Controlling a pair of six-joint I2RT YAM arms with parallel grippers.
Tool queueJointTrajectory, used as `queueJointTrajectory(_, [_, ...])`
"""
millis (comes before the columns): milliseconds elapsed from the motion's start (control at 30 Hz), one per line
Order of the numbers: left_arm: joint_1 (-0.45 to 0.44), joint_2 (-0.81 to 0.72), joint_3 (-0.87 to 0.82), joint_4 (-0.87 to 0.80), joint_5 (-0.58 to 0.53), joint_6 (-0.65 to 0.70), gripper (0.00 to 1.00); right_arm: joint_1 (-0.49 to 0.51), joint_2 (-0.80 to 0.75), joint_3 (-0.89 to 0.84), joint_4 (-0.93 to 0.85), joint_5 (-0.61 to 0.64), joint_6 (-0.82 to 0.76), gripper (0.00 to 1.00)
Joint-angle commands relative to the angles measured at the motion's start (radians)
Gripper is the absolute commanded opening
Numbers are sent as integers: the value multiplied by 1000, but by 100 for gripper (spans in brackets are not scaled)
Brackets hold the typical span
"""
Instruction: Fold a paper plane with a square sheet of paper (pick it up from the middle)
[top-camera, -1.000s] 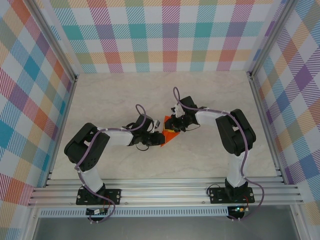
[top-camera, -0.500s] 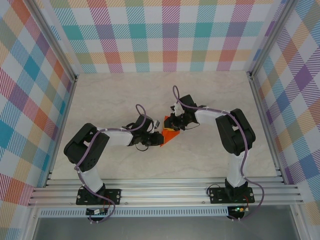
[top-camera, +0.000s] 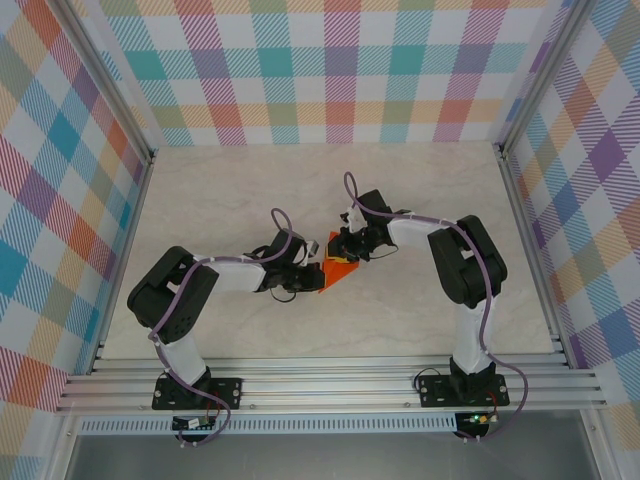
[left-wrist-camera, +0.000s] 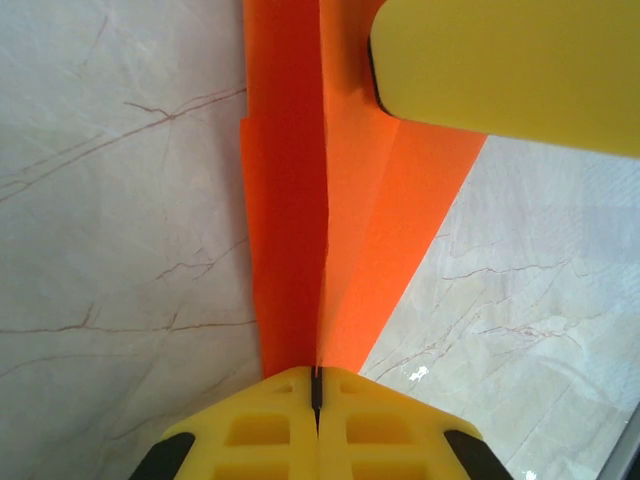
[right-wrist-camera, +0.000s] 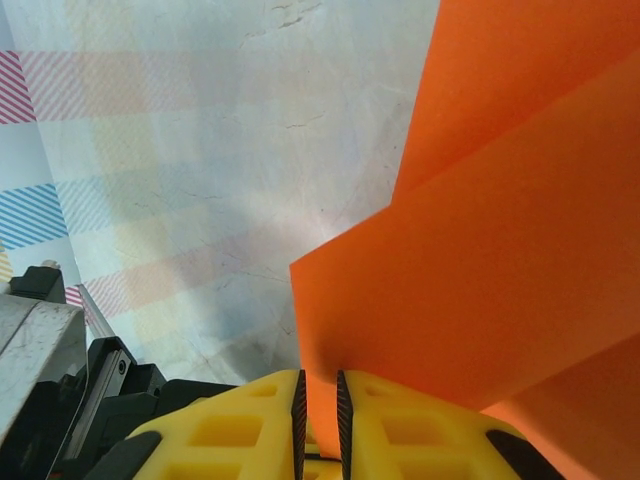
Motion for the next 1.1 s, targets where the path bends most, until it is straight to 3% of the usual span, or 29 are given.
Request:
queueJointTrajectory(0, [35, -6, -30, 26, 39, -14, 4, 5, 15, 28, -20, -10, -23, 19])
queueJointTrajectory(133, [47, -9, -34, 74, 94, -55, 4, 6, 8, 31, -16, -31, -29, 21])
queueJointTrajectory(267, [50, -13, -25, 63, 78, -59, 6, 11, 6, 30, -18, -42, -36, 21])
queueJointTrajectory(500, [50, -24, -25, -7, 25, -19, 23, 11, 22, 43, -44, 5, -32, 18])
queueJointTrajectory(667, [49, -37, -23, -60, 18, 35, 26, 11, 24, 50, -70, 51, -25, 16])
queueJointTrajectory(900, [47, -27, -8, -92, 21, 73, 25, 11, 23, 54, -69, 50, -18, 16])
queueJointTrajectory(1067, [47, -16, 2, -86, 26, 75, 12, 12, 21, 55, -74, 49, -21, 16])
